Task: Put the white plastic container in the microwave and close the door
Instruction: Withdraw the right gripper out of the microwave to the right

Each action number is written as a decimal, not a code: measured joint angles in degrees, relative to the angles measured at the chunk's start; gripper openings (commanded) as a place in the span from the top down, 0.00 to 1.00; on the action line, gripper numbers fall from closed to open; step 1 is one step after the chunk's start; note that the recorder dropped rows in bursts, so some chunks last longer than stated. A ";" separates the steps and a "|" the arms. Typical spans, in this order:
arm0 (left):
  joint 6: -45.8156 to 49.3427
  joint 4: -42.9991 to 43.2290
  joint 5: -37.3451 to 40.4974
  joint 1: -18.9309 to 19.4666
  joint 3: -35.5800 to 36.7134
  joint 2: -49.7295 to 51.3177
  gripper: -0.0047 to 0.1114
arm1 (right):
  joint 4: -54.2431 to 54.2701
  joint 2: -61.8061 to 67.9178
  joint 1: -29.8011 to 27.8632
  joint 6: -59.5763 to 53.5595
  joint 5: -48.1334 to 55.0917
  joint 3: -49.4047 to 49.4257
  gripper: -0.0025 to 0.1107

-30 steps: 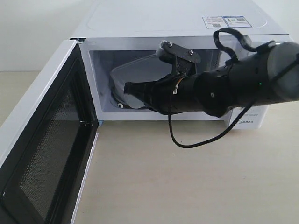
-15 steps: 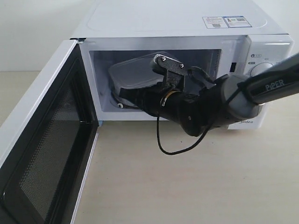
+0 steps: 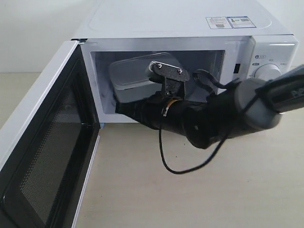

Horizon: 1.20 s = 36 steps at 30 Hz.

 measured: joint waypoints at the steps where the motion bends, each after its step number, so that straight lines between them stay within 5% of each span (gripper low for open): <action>1: 0.00 0.00 0.00 0.00 0.00 0.00 0.92 | -0.15 -1.58 0.59 -0.93 -0.57 1.54 0.98; 20: 0.00 0.00 0.00 0.00 0.00 0.00 0.92 | -0.74 -46.42 3.49 -16.71 -9.61 37.79 0.98; 36: 0.00 0.00 0.00 0.00 0.00 0.00 0.92 | -0.62 -59.57 3.49 -17.09 -4.22 40.48 0.98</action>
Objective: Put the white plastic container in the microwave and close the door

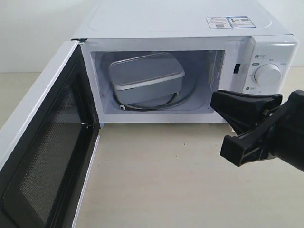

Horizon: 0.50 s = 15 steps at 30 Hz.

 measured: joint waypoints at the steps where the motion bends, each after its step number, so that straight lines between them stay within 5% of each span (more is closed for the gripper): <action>1: 0.00 0.00 0.00 0.00 0.00 0.00 0.92 | 0.00 0.00 0.00 0.00 0.00 0.00 0.98; 7: 0.00 0.00 0.00 0.00 0.00 0.00 0.92 | -0.14 -7.47 -2.62 -2.55 4.51 0.00 0.98; 15: 0.00 0.00 0.00 0.00 0.00 0.00 0.92 | -0.14 -21.60 -22.54 0.78 24.71 0.11 0.98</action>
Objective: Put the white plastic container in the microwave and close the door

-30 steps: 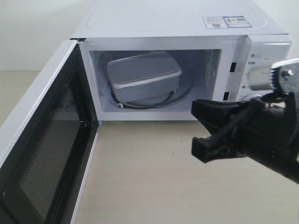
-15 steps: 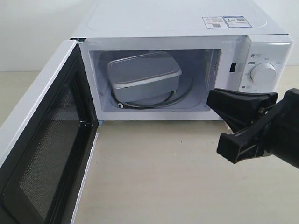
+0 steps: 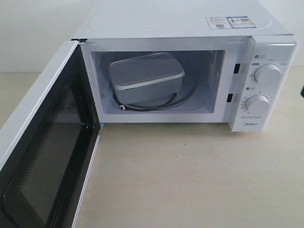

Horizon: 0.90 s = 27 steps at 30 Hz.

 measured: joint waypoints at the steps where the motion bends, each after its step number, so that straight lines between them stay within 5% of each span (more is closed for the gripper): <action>1: 0.00 0.00 0.00 0.00 0.00 0.00 0.92 | 0.00 -1.15 -1.26 -0.44 1.26 0.08 0.98; 8: 0.00 0.00 0.00 0.00 0.00 0.00 0.92 | 0.00 -12.02 -6.80 -4.75 3.50 6.08 0.98; 19: 0.00 0.00 0.00 0.00 0.00 0.00 0.92 | -0.23 -24.20 -7.16 -10.50 3.26 17.03 0.98; 27: 0.00 0.00 0.00 0.00 0.00 0.00 0.92 | -0.43 -29.48 -7.16 -12.57 12.55 17.41 0.98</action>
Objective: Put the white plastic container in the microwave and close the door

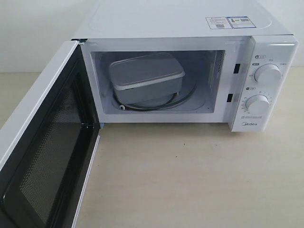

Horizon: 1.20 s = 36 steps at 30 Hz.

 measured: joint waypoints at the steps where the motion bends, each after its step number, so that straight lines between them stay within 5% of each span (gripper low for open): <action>1: 0.00 0.00 0.00 0.00 0.00 0.00 0.92 | 0.00 -0.93 0.00 -0.10 1.05 0.00 0.98; 5: 0.00 0.00 0.00 0.00 0.00 0.00 0.92 | 0.00 -1.98 0.00 0.01 7.05 0.00 0.98; 36: 0.00 0.00 0.00 0.00 0.00 0.00 0.92 | -0.13 -2.01 -1.21 4.57 8.33 0.00 0.98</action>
